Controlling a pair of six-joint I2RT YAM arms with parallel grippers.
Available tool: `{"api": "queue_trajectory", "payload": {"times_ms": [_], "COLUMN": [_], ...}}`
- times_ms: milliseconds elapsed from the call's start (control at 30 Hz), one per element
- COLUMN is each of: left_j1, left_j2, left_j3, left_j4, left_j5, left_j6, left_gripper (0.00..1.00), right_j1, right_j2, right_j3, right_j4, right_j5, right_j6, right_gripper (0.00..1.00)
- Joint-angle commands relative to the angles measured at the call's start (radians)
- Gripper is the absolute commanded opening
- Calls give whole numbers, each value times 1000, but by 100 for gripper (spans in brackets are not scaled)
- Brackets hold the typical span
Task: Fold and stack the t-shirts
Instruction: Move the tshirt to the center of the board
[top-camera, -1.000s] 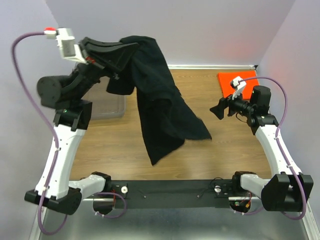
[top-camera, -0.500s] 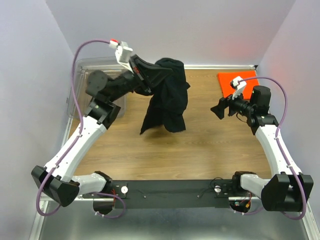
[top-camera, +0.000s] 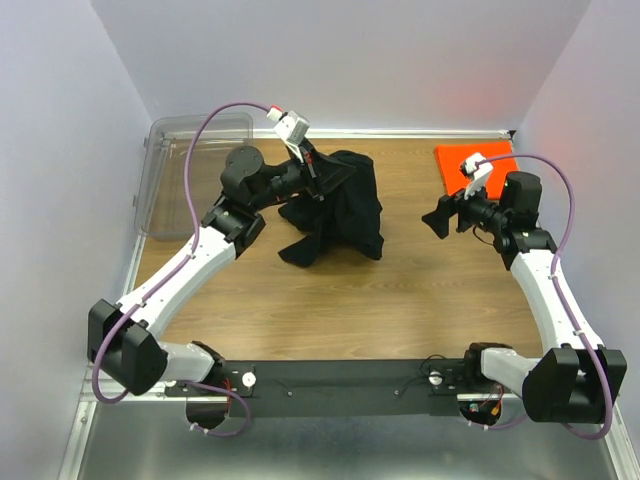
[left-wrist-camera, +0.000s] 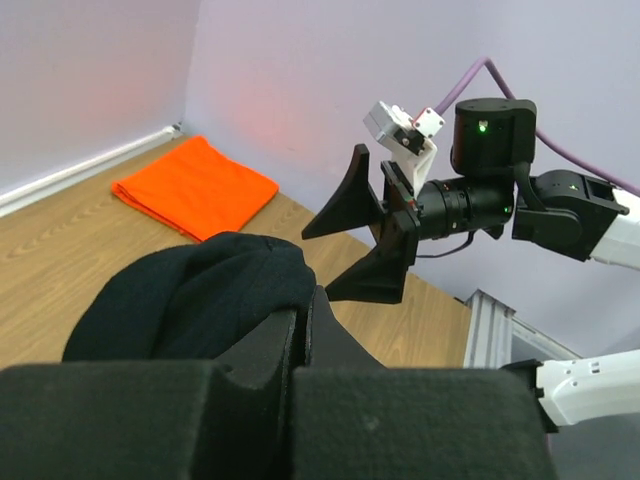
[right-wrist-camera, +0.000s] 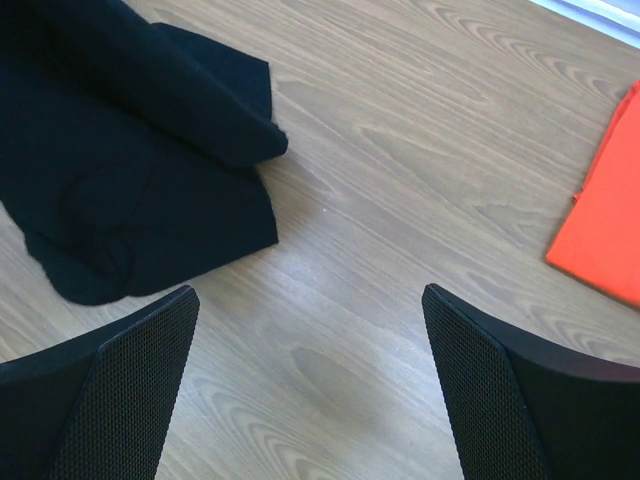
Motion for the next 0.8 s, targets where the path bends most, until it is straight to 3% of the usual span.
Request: {"api": "queue_trajectory", "payload": {"times_ms": [0,33,67,100,133,167,233,367,500,700,767], "left_j1": [-7,-7,-7,-7,-8,-7,-7,-4,-5,3,4], "left_j2": [6,27,59,60,98,119,164,89,-43,-288,-371], "left_j3": [27,22,22,22,39,59,134,125,18,-250,-303], "left_j4": [37,28,1,-23,-62,-117,-269,-302,-302,-320,-322], "left_j5": [-57,-90,-141,-141,-260,-335,-552,-760,-818,-833,-815], "left_j6": [48,57,65,65,76,86,143,221,325,349,340], "left_gripper": [0,0,15,15,65,80,93,96,97,99,98], "right_j1": [1,1,1,1,1,1,1,3,42,318,430], "right_j2": [5,4,-5,-5,-19,-25,-47,-45,13,149,191], "right_j3": [-17,-23,-30,-30,-36,-39,-49,-68,-59,-19,1], "right_j4": [-15,-17,-30,-43,-55,-64,-107,-164,-254,-241,-207], "right_j5": [-3,-46,-113,-114,-193,-227,-308,-404,-441,-194,-17], "right_j6": [-24,-39,-70,-70,-111,-128,-191,-312,-403,-394,-386], "right_gripper": [100,100,100,100,100,100,100,100,100,100,100]}}
